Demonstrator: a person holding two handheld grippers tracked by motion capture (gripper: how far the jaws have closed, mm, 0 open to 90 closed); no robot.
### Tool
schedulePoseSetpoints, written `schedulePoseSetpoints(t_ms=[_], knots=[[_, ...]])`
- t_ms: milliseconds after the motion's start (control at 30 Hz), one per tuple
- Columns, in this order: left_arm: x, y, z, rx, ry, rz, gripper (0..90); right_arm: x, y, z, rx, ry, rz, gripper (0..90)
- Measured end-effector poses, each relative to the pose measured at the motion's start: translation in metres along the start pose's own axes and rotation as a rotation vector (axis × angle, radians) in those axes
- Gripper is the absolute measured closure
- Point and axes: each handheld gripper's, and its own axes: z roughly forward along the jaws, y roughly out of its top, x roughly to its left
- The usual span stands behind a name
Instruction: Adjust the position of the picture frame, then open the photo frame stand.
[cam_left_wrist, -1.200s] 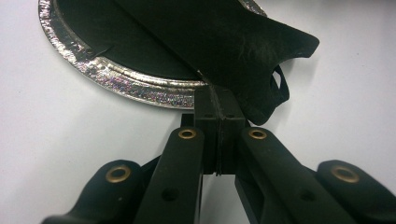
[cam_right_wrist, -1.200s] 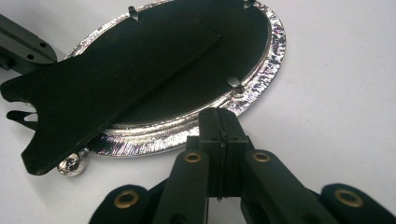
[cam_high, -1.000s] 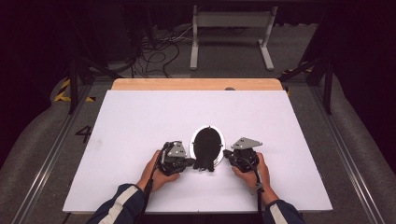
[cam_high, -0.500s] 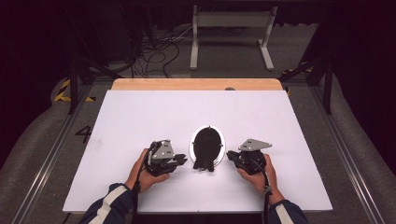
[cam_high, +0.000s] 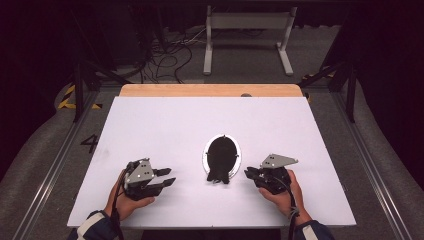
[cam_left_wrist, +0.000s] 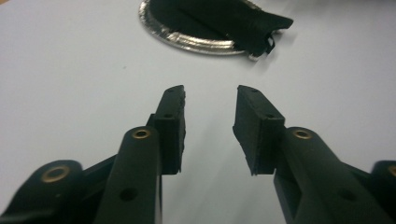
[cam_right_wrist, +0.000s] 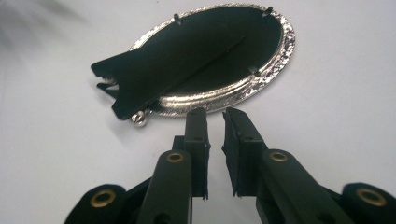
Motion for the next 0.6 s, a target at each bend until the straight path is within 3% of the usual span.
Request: schedulePoseSetpoints(t_ms=[133, 167, 400, 600], knots=[[0.002, -0.013, -0.008, 0.013, 0.033, -0.019, 52.4, 0.004, -0.003, -0.003, 0.012, 0.018, -0.005, 78.8], [0.004, -0.02, -0.013, 0.014, 0.052, -0.04, 49.8, 0.006, -0.004, -0.003, 0.015, 0.022, -0.008, 78.2], [0.006, -0.035, -0.026, 0.028, 0.099, -0.092, 37.7, 0.014, -0.002, 0.002, 0.035, 0.05, -0.022, 75.3], [0.011, -0.047, -0.034, 0.049, 0.139, -0.135, 27.9, 0.02, 0.0, 0.01, 0.061, 0.062, -0.036, 66.0]])
